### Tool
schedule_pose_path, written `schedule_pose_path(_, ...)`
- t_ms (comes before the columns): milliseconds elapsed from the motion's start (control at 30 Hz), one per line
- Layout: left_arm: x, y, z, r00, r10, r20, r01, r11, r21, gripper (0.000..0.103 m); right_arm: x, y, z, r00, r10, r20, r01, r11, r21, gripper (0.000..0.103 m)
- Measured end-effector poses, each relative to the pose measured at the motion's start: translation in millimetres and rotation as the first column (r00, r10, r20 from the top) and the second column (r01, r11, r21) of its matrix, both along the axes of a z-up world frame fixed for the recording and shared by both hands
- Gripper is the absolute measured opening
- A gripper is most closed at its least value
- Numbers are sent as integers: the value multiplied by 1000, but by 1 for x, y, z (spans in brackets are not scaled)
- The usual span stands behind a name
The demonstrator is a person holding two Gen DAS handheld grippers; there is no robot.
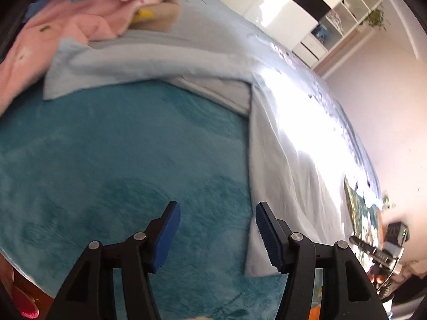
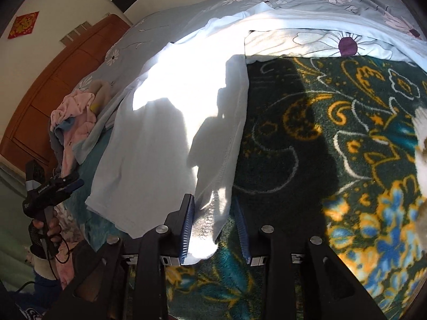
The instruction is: Fold clothes
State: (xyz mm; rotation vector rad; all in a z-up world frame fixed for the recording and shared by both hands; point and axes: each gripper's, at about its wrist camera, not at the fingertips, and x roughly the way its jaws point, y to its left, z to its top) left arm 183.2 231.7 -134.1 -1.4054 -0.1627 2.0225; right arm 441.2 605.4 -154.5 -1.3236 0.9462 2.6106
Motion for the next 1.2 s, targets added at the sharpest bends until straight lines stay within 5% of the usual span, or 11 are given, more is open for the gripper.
schedule_pose_path(133,19,28,-12,998,-49,38,50,999,-11,63,7,-8,-2,998,43,-53,-47,996,-82,31)
schedule_pose_path(233,24,38,-10,998,-58,35,59,998,-16,63,12,-12,1,995,61,-76,-68,994,-85,12)
schedule_pose_path(333,27,45,-11,998,-53,42,54,998,-21,61,14,-14,4,993,66,-96,-74,994,-85,8)
schedule_pose_path(367,28,46,-10,998,-48,40,48,999,-18,57,15,-15,6,993,63,-102,-71,994,-80,7)
schedule_pose_path(433,28,47,-13,996,-32,84,31,999,17,31,17,-15,12,992,55,-113,-63,996,-69,7)
schedule_pose_path(467,28,47,-16,994,-19,112,16,999,31,7,18,-14,14,992,49,-114,-57,996,-63,7)
schedule_pose_path(600,43,45,-4,999,13,31,-13,1000,-5,5,24,-10,23,992,17,-126,-23,999,-44,7)
schedule_pose_path(733,64,35,16,998,10,-58,-11,1000,-26,5,37,-13,26,992,23,-127,-27,999,-26,6)
schedule_pose_path(833,67,33,4,999,4,-52,-8,998,-68,5,39,-14,11,996,28,-89,-31,999,-36,6)
schedule_pose_path(1033,62,38,-7,1000,9,-28,-10,1000,-22,9,42,-7,1,995,16,-93,-21,998,-56,10)
schedule_pose_path(1200,56,31,9,996,40,-82,-39,999,6,55,60,19,20,987,-54,-149,55,998,4,26)
